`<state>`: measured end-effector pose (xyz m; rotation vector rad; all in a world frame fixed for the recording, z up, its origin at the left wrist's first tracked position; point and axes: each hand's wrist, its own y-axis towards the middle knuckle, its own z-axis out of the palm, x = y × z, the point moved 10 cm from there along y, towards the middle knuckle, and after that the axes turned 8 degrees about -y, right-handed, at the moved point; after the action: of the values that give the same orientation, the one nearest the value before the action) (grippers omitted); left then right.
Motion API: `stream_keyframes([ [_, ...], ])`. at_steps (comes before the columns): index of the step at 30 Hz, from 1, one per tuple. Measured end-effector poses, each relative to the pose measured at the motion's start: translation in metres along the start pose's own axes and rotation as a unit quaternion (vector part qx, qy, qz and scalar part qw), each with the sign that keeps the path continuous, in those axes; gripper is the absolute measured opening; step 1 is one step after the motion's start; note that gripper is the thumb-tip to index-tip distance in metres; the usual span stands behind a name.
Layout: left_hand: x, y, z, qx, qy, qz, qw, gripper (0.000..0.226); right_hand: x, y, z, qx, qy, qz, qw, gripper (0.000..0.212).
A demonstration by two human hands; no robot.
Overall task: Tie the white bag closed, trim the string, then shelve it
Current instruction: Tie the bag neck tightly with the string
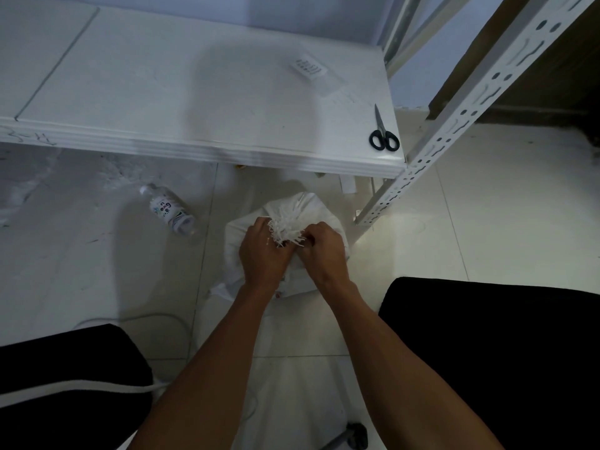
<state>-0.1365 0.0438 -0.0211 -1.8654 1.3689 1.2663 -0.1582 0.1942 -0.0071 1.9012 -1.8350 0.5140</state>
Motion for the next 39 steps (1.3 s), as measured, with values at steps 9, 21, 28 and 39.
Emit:
stream_keyframes([
  [9, 0.017, 0.002, 0.008, 0.060, -0.098, -0.063, 0.991, 0.045, -0.007, -0.009, -0.005, -0.032, 0.083, -0.003, 0.996, 0.008],
  [21, 0.010, 0.020, 0.010, 0.184, -0.101, -0.027, 0.977, 0.045, 0.010, 0.022, 0.005, 0.112, -0.006, -0.091, 0.990, 0.007],
  [28, 0.006, 0.024, 0.020, 0.235, -0.117, -0.006, 0.965, 0.034, -0.003, 0.035, 0.024, 0.143, -0.115, -0.082, 0.980, 0.020],
  [39, 0.019, 0.024, 0.021, 0.183, -0.135, -0.061, 0.972, 0.044, -0.006, 0.037, 0.001, 0.093, -0.002, -0.075, 0.993, 0.011],
])
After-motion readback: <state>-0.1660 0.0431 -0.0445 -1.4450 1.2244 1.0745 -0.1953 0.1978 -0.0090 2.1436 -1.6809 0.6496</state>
